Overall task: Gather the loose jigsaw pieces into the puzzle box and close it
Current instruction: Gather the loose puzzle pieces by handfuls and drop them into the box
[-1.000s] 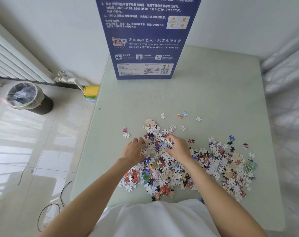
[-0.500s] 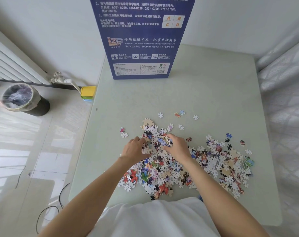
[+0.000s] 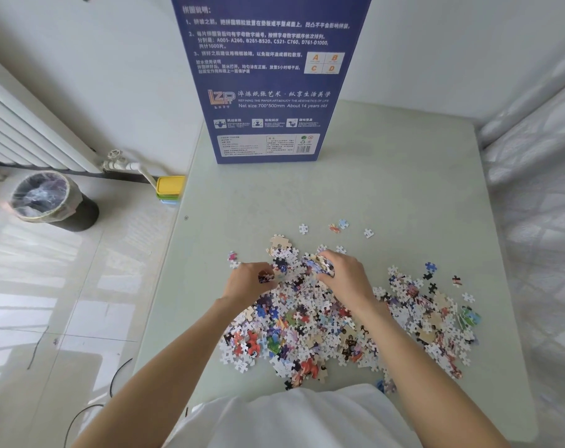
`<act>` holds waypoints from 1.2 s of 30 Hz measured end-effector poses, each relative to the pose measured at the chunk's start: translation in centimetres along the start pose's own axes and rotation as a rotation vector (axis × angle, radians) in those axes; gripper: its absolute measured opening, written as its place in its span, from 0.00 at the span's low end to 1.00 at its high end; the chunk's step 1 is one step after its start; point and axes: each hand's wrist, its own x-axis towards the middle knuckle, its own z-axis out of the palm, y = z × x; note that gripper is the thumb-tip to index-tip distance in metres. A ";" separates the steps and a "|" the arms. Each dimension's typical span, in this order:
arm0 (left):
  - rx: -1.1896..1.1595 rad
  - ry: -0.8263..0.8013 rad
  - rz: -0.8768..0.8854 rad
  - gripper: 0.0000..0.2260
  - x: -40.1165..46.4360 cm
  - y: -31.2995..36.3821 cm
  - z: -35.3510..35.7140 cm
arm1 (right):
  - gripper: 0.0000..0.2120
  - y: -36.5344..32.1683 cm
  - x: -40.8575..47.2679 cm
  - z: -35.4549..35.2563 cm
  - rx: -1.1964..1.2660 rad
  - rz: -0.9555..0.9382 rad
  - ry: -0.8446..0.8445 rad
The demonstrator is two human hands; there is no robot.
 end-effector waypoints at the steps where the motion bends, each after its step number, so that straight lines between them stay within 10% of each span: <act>1: -0.016 0.003 0.010 0.05 -0.1 0.2 -0.7 | 0.22 -0.3 0.0 -0.8 0.002 0.003 -0.010; 20: 0.050 0.826 0.656 0.06 7.5 20.0 -34.7 | 0.17 -12.5 11.4 -28.7 0.316 -0.367 0.462; 36: 0.282 0.581 0.467 0.08 12.3 16.5 -37.0 | 0.16 -18.0 22.5 -31.8 -0.212 -0.575 0.332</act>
